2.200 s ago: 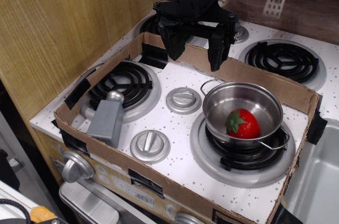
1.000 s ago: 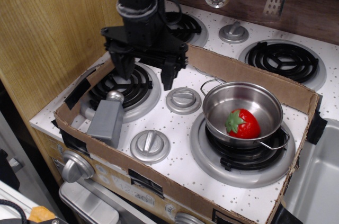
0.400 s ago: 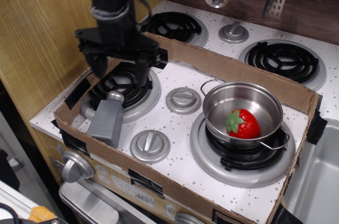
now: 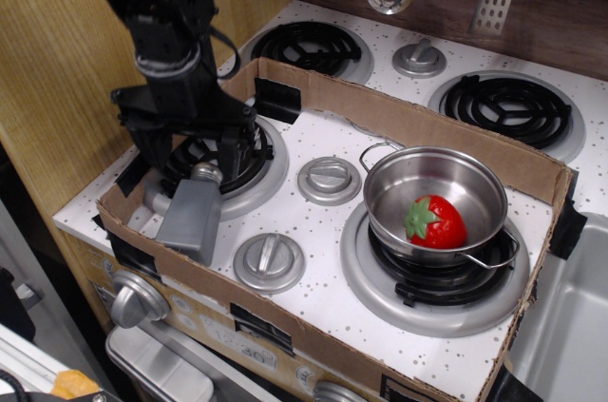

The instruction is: Right pepper shaker

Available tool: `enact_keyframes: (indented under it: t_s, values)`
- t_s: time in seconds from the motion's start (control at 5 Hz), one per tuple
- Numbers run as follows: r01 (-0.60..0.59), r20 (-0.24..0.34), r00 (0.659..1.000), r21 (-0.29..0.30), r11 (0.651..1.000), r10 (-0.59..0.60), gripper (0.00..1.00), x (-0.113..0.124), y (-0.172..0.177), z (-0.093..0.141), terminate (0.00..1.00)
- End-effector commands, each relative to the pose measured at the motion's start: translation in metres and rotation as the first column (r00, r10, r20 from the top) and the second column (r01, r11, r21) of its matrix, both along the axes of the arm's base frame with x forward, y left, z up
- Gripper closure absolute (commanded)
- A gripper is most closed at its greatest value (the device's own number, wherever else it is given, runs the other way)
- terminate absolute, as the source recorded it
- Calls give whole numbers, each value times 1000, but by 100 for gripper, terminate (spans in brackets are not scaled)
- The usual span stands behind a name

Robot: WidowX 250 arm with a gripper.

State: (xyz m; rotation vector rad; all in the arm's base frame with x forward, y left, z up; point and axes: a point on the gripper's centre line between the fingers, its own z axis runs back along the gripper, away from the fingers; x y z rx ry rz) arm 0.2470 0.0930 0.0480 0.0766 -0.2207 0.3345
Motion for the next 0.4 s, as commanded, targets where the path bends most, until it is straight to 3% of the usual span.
enact_keyframes:
  t_s: [0.0, 0.2]
  values:
    - [6, 34, 999, -8, 1000, -6, 0, -4, 3, -6, 0]
    - [5, 48, 999, -17, 1000, -4, 0, -5, 3, -12, 0]
